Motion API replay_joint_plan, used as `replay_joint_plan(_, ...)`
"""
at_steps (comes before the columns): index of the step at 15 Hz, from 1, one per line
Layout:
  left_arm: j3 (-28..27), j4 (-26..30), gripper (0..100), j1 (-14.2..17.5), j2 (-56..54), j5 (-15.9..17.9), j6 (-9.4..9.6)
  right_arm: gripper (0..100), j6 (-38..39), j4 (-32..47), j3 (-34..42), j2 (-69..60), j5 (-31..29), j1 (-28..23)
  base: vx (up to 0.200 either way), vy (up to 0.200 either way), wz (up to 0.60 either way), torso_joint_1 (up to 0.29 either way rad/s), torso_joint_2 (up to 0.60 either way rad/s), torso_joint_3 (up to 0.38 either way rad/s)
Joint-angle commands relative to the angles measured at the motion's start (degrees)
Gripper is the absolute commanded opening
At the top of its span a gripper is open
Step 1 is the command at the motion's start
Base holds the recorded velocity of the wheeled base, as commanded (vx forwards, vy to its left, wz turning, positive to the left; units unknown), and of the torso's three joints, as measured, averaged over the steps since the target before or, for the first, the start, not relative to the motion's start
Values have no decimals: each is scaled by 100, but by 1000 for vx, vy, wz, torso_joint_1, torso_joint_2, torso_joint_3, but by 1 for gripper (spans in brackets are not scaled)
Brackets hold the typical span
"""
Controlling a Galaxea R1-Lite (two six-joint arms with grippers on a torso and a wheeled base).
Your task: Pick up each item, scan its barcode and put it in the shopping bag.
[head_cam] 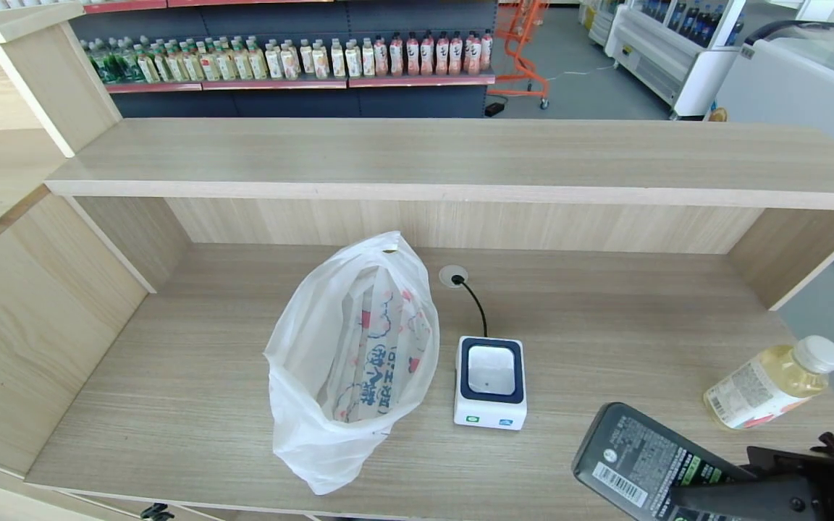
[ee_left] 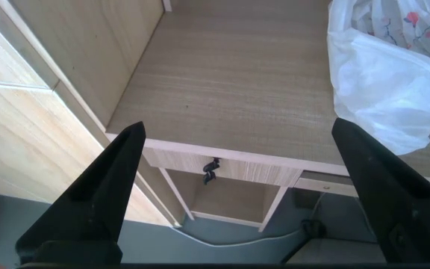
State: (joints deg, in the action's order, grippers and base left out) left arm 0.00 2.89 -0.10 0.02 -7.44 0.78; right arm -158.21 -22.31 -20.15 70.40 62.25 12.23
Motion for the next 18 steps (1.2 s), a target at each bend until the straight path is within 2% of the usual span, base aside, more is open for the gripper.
replay_joint_plan(1,0,1,100,1,6,-3,1,0,-17,7,-165,61,25,157,0,0,0,0,0,0)
replay_joint_plan(3,0,1,100,1,-2,-3,1,0,-8,7,-586,308,33,588,0,0,0,0,0,0)
replay_joint_plan(7,0,1,100,1,6,-3,1,0,-35,-10,-657,510,42,1054,0,0,0,0,0,0)
replay_joint_plan(10,0,1,100,1,6,-3,1,0,-78,-151,-736,817,42,1212,0,0,0,0,0,0)
replay_joint_plan(18,0,1,100,1,6,-3,1,0,-87,-221,-1008,1037,42,1247,0,0,0,0,0,0)
